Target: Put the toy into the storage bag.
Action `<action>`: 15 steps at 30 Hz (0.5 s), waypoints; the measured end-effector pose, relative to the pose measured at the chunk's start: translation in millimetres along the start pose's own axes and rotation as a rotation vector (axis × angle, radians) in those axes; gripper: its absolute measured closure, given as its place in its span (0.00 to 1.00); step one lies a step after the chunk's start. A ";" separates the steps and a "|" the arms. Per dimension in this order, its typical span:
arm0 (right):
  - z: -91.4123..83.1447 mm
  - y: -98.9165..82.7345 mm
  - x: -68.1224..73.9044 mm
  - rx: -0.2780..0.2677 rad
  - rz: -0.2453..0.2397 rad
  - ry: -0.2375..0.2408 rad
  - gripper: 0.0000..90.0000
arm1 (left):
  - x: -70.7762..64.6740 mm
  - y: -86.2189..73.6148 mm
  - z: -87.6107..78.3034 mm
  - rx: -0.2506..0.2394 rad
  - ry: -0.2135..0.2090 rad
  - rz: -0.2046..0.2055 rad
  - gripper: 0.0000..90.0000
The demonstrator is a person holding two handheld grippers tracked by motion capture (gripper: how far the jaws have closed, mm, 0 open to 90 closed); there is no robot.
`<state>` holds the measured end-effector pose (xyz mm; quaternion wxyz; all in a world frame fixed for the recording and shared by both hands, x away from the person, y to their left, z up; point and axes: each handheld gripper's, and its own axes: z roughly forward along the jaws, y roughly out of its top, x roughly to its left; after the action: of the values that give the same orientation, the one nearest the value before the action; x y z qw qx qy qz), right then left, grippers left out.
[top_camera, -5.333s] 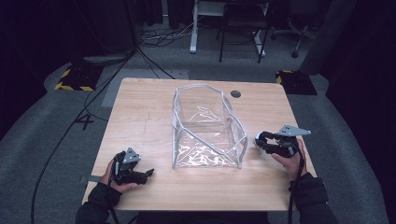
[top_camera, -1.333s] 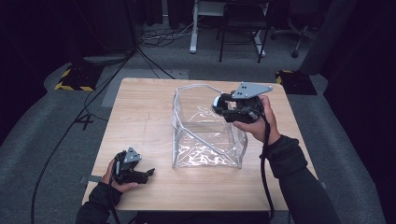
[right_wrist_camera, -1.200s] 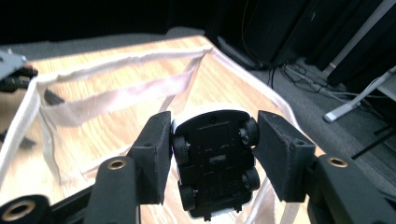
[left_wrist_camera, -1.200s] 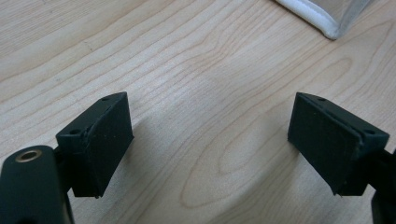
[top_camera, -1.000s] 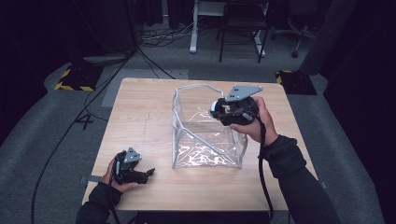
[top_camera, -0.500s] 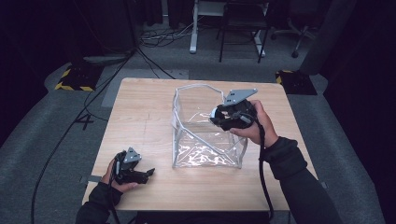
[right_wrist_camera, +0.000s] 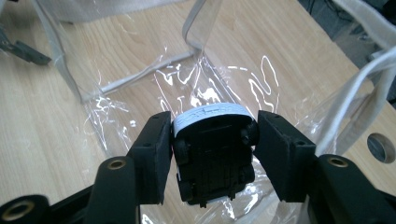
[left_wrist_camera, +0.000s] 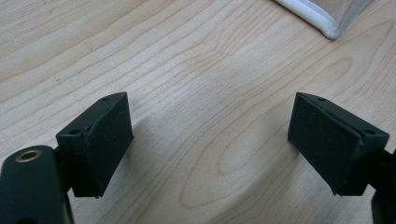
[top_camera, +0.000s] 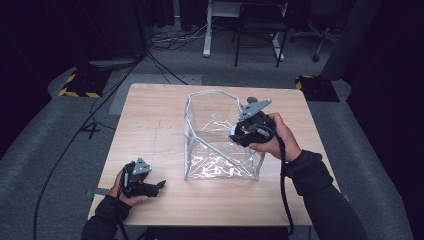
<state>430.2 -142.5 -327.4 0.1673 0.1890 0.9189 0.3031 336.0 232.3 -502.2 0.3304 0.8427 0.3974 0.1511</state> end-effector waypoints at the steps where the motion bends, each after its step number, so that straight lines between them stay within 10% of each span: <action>1: 0.1 -0.6 0.8 -0.001 0.004 0.002 0.52 | -0.2 -0.1 0.1 -0.001 -0.001 -0.003 0.16; 15: -1.0 -2.7 7.6 0.030 -0.016 0.020 0.52 | -0.2 0.0 0.1 -0.001 0.000 -0.002 0.16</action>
<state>422.5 -141.7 -329.8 0.1578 0.1811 0.9264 0.2899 335.9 232.1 -502.3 0.3311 0.8421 0.3980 0.1509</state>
